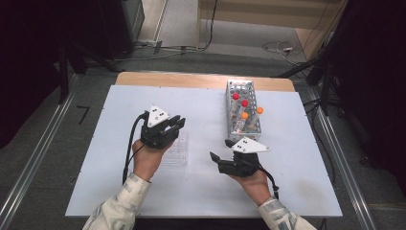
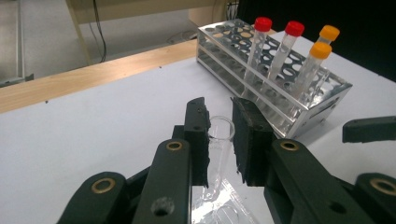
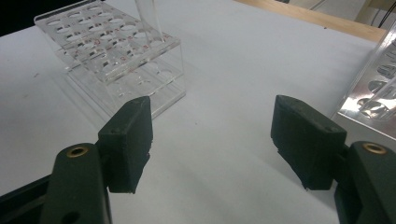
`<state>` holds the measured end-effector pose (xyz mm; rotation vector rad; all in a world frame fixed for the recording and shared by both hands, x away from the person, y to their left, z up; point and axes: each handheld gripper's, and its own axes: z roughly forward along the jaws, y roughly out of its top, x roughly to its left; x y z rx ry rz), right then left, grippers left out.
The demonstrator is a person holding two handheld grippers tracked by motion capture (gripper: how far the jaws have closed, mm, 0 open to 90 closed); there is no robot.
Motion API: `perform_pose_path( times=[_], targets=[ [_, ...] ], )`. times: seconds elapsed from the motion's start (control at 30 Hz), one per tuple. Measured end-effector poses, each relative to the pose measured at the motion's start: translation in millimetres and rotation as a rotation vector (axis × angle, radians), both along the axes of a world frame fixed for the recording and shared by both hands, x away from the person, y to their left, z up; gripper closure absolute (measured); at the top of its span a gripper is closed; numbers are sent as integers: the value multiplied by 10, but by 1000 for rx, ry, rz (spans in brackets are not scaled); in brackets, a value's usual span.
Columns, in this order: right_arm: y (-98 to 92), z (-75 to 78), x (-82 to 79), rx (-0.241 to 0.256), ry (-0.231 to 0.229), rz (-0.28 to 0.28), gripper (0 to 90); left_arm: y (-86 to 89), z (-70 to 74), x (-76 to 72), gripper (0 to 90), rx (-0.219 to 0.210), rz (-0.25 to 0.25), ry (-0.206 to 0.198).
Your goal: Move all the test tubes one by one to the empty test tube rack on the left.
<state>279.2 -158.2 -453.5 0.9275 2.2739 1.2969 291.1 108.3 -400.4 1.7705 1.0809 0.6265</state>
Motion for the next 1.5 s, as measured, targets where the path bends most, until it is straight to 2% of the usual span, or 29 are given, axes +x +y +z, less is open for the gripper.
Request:
perform_pose_path(
  times=[0.1, 0.5, 0.77, 0.93, 1.0, 1.17, 1.3, 1.43, 1.5],
  targets=[
    [-3, -3, 0, 1, 0, -1, 282, -42, -56, 8, 770, 30, 1, 7],
    [-5, -2, -3, 1, -3, -4, 281, -109, -303, 62, 768, 90, 9, 62],
    [-8, -8, 1, -2, 0, -5, 281, -101, -337, 72, 758, 73, 7, 75],
    [-10, -6, 2, -1, -3, -8, 281, -97, -314, 56, 700, 36, -7, 74],
    [-19, -4, 7, -3, -6, -11, 281, -97, -301, 44, 665, 29, -12, 71],
    [-57, 5, 23, 3, -10, -26, 283, -67, -244, 6, 581, -38, -19, 76],
    [-106, 19, 42, 11, -14, -39, 285, -44, -196, -25, 462, -74, -12, 72],
    [-153, 27, 64, 16, -10, -58, 284, -28, -178, -34, 330, -83, 8, 80],
    [-173, 27, 79, 18, -13, -63, 284, -23, -178, -33, 292, -83, 19, 84]
  ],
)
